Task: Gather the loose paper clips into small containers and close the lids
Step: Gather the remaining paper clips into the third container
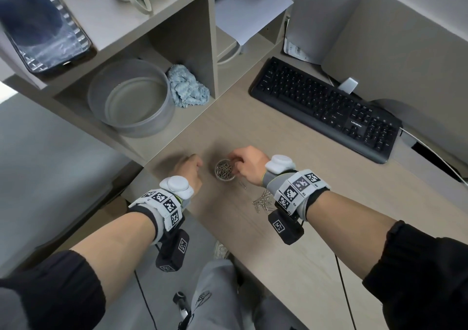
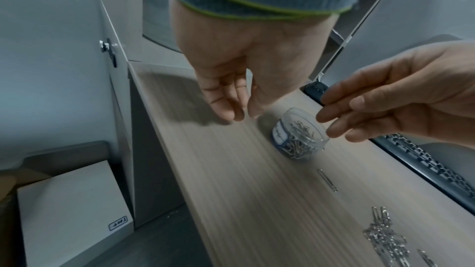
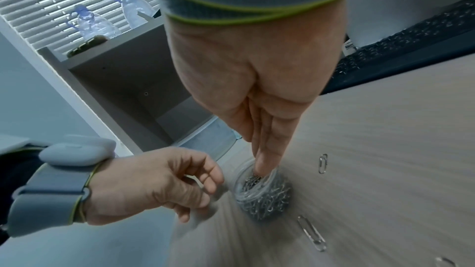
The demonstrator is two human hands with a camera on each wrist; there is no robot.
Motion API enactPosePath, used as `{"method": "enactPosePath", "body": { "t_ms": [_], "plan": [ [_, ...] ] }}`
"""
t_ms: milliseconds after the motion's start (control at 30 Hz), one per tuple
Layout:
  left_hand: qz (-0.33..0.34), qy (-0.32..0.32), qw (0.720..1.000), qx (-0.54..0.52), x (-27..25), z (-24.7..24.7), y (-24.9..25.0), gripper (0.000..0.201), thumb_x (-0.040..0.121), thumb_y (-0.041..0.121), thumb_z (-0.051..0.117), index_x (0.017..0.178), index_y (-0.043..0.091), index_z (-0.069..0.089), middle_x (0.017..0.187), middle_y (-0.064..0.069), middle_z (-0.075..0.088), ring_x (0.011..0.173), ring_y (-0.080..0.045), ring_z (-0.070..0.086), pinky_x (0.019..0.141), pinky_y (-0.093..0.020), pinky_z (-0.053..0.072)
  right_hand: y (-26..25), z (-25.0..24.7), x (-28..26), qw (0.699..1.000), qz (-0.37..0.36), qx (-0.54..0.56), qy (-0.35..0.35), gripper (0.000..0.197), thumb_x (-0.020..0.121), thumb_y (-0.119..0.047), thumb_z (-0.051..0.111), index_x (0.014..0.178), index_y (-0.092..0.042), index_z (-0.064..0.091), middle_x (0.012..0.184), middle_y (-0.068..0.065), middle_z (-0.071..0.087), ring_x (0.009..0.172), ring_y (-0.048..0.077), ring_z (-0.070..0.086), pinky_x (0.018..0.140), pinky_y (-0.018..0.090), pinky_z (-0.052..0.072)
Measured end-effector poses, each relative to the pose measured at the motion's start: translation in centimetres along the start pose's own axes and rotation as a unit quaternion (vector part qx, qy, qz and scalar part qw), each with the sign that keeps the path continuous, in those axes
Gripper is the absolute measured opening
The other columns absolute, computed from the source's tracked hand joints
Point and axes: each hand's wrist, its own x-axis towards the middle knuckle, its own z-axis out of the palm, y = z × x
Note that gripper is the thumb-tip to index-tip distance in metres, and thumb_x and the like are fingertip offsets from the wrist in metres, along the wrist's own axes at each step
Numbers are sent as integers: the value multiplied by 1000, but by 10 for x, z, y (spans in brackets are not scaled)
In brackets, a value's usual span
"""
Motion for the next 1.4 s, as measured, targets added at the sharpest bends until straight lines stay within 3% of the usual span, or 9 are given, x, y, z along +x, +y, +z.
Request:
{"method": "enactPosePath", "body": {
  "t_ms": [133, 267, 433, 667, 900, 1000, 1100, 1267, 1400],
  "plan": [
    [22, -8, 1000, 0, 2, 7, -3, 41, 82, 0, 57, 122, 10, 59, 117, -13, 57, 107, -31, 57, 90, -37, 47, 19, 0, -3, 998, 25, -51, 16, 21, 89, -5, 51, 103, -8, 66, 98, 11, 70, 86, 28, 60, 71, 27, 43],
    [26, -29, 999, 15, 1, 13, 2, 42, 81, 7, 61, 122, 14, 58, 117, -10, 56, 105, -32, 58, 89, -40, 49, 42, 10, -5, 992, 67, -111, -6, 3, 86, -19, 61, 84, -19, 60, 90, 9, 68, 87, 31, 64, 67, 30, 45],
    [50, -53, 995, 74, -4, 16, 13, 34, 87, 21, 64, 120, 13, 57, 113, -2, 65, 102, -25, 61, 72, -22, 34, 49, 24, 1, 973, 100, -206, -37, 35, 86, -42, 64, 104, -12, 62, 101, 12, 68, 89, 32, 65, 70, 32, 50],
    [23, -58, 998, 25, -11, 23, 17, 31, 85, 20, 68, 112, 12, 56, 101, -7, 68, 96, -29, 63, 78, -28, 46, 44, 27, 1, 964, 109, -234, -69, 21, 92, -25, 55, 100, -8, 63, 95, 12, 64, 78, 31, 58, 66, 30, 43],
    [-9, -2, 1000, 2, -9, 21, 27, 32, 83, 15, 64, 112, 12, 50, 111, -11, 56, 95, -34, 58, 82, -38, 48, 63, 0, -16, 972, 134, -186, -55, 20, 80, -28, 58, 87, -12, 67, 87, 8, 68, 79, 30, 65, 73, 34, 56],
    [4, 40, 999, -15, -5, 14, 47, 26, 83, 11, 61, 108, 11, 52, 113, -11, 52, 91, -36, 58, 76, -36, 45, 74, -20, -31, 982, 124, -141, -25, 4, 79, -21, 57, 77, -19, 56, 86, 7, 65, 78, 31, 62, 69, 36, 53],
    [48, 61, 997, -16, 3, 13, 65, 23, 83, 9, 59, 105, 7, 56, 115, -11, 52, 94, -35, 57, 78, -37, 45, 85, -28, -41, 989, 115, -96, -10, 16, 78, -5, 52, 81, -21, 49, 87, 8, 63, 78, 30, 59, 64, 33, 44],
    [129, -7, 983, 128, 23, 33, 100, 27, 86, 20, 58, 112, 17, 57, 118, -4, 59, 111, -28, 49, 90, -36, 41, 108, -23, -53, 987, 105, -124, -23, 31, 84, 0, 47, 110, -17, 53, 97, 10, 64, 80, 32, 61, 66, 31, 47],
    [122, -64, 960, 243, 33, 48, 111, 36, 80, 15, 57, 116, 19, 55, 122, -5, 55, 117, -28, 49, 96, -40, 38, 112, -11, -51, 986, 100, -128, -34, 30, 85, -1, 43, 104, -18, 59, 99, 11, 65, 85, 33, 64, 71, 33, 53]
  ]
}}
